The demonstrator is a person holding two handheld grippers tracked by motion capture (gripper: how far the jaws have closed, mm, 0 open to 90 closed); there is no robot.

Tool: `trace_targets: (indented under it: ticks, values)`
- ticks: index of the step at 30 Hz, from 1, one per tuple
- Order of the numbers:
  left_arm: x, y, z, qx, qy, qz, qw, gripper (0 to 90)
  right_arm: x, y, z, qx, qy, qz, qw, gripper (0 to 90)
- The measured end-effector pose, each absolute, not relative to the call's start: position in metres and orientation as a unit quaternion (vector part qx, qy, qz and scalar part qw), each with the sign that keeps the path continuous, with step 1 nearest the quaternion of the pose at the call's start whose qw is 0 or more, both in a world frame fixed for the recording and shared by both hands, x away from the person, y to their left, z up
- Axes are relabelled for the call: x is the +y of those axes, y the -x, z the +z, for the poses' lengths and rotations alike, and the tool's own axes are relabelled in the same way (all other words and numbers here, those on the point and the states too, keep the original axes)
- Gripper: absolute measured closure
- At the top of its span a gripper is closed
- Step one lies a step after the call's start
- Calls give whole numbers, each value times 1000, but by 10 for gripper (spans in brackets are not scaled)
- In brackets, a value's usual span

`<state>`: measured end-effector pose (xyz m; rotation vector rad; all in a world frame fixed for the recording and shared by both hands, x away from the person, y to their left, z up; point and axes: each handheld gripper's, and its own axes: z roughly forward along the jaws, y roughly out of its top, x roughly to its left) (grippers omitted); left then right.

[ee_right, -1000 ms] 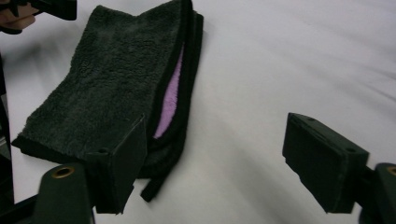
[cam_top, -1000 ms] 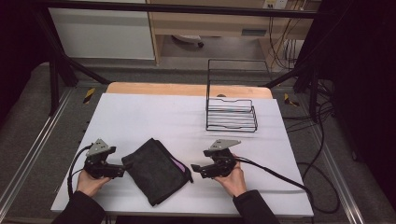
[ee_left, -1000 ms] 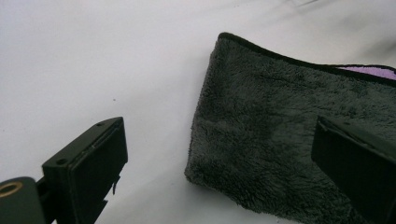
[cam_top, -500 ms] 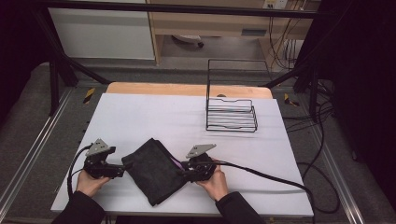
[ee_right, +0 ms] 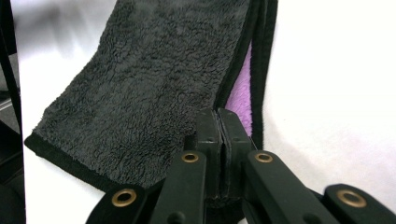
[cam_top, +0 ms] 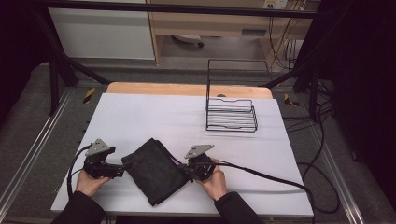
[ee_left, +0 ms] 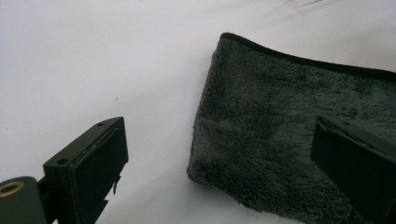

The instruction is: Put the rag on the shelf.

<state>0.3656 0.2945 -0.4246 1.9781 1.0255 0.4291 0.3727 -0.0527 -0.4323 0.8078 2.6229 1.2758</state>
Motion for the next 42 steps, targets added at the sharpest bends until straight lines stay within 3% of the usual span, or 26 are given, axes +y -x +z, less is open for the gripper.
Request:
trace_targets:
  ticks: [4,8,10,15,21,24,30,42]
  values:
    - [294,-366,-425,410,-790,171,422,38,-55,-379,-431,864,-271,416,83,892]
    - [295,-365,-424,409,-790,171,423,38,-53,-382,-439,870,-277,400,77,852]
    - [295,-365,-425,410,-790,171,423,38,-53,-383,-440,870,-286,395,73,662]
    - [294,-365,-424,409,-790,171,422,38,-59,-388,-448,864,-312,392,46,522]
    - [295,-366,-425,412,-790,171,421,38,-60,-391,-451,860,-327,391,18,534]
    - [294,-366,-425,411,-790,172,421,38,-59,-388,-453,860,-319,399,2,680]
    - [295,-366,-425,413,-789,172,421,39,-59,-388,-451,858,-320,402,-11,792]
    - [295,-365,-424,414,-788,172,423,40,-69,-377,-433,856,-326,400,-4,813]
